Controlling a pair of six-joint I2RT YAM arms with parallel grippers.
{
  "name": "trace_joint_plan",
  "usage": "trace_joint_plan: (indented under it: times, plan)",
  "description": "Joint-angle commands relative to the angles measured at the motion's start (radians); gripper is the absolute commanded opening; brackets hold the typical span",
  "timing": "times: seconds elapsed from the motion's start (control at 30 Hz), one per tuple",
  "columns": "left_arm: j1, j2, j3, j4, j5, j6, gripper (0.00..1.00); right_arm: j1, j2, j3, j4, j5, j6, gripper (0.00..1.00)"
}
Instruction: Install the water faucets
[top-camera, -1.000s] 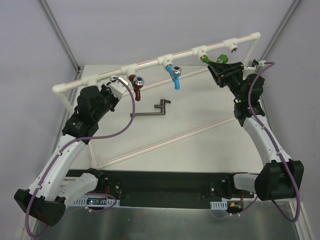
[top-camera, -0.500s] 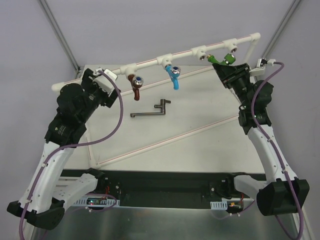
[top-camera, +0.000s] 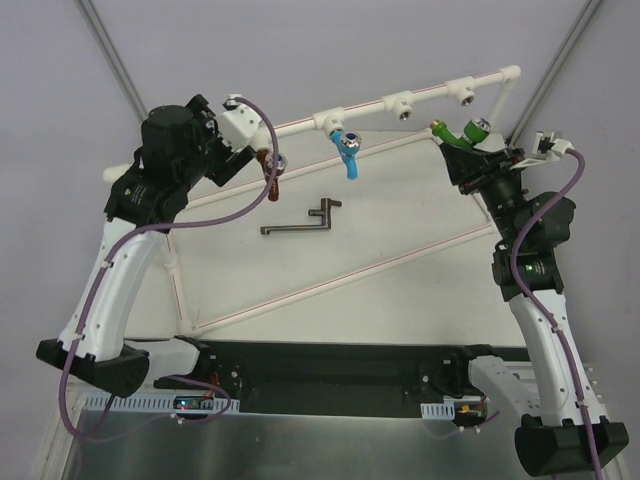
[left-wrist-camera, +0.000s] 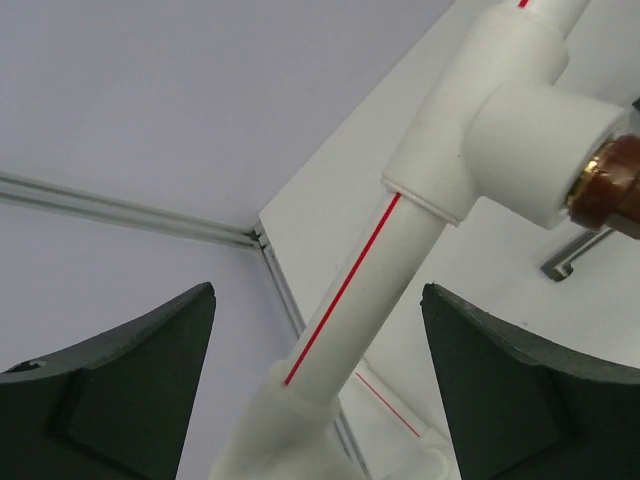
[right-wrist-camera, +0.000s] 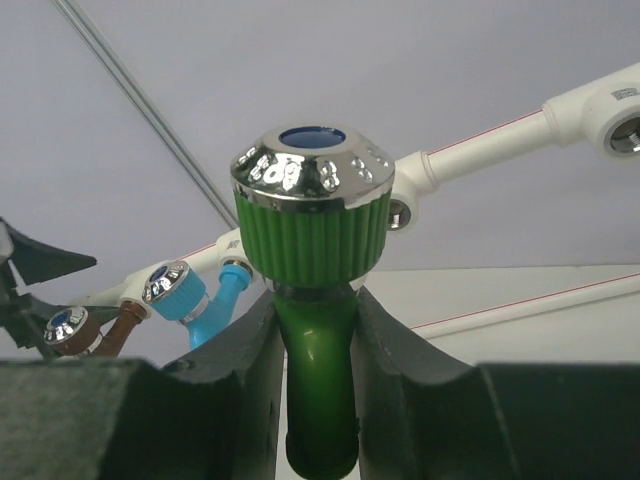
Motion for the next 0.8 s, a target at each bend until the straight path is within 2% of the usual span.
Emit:
trace_joint_plan:
  times: [0.0, 0.1, 0.2, 0.23, 0.33, 0.37, 0.47, 0.53, 0.77]
  plan:
    - [0.012, 0.090, 0.066, -0.098, -0.061, 0.053, 0.82, 0.002, -0.066, 0.003, -0.004, 0.000, -0.136, 0.02]
    - [0.012, 0.106, 0.066, -0.100, -0.064, 0.053, 0.78, 0.002, -0.101, -0.007, -0.022, 0.017, -0.197, 0.02]
    - [0.011, 0.114, 0.062, -0.101, -0.051, 0.040, 0.68, 0.003, -0.127, -0.031, -0.009, 0.036, -0.251, 0.02]
    - [0.012, 0.111, 0.060, -0.104, -0.039, 0.034, 0.58, 0.002, -0.134, -0.037, -0.003, 0.036, -0.262, 0.02]
    - [0.011, 0.098, 0.052, -0.106, -0.007, 0.001, 0.36, 0.002, -0.140, -0.069, 0.056, 0.022, -0.279, 0.02]
    - [0.011, 0.092, 0.048, -0.106, 0.004, -0.011, 0.24, 0.002, -0.140, -0.072, 0.068, 0.016, -0.283, 0.02]
    - [0.009, 0.061, 0.032, -0.106, 0.042, -0.057, 0.07, 0.003, -0.134, -0.079, 0.082, -0.010, -0.302, 0.02]
    - [0.006, 0.043, 0.017, -0.107, 0.054, -0.089, 0.01, 0.003, -0.132, -0.085, 0.083, -0.007, -0.313, 0.02]
    - [-0.012, 0.006, -0.030, -0.115, 0.062, -0.201, 0.00, 0.006, -0.088, -0.108, 0.132, 0.011, -0.363, 0.02]
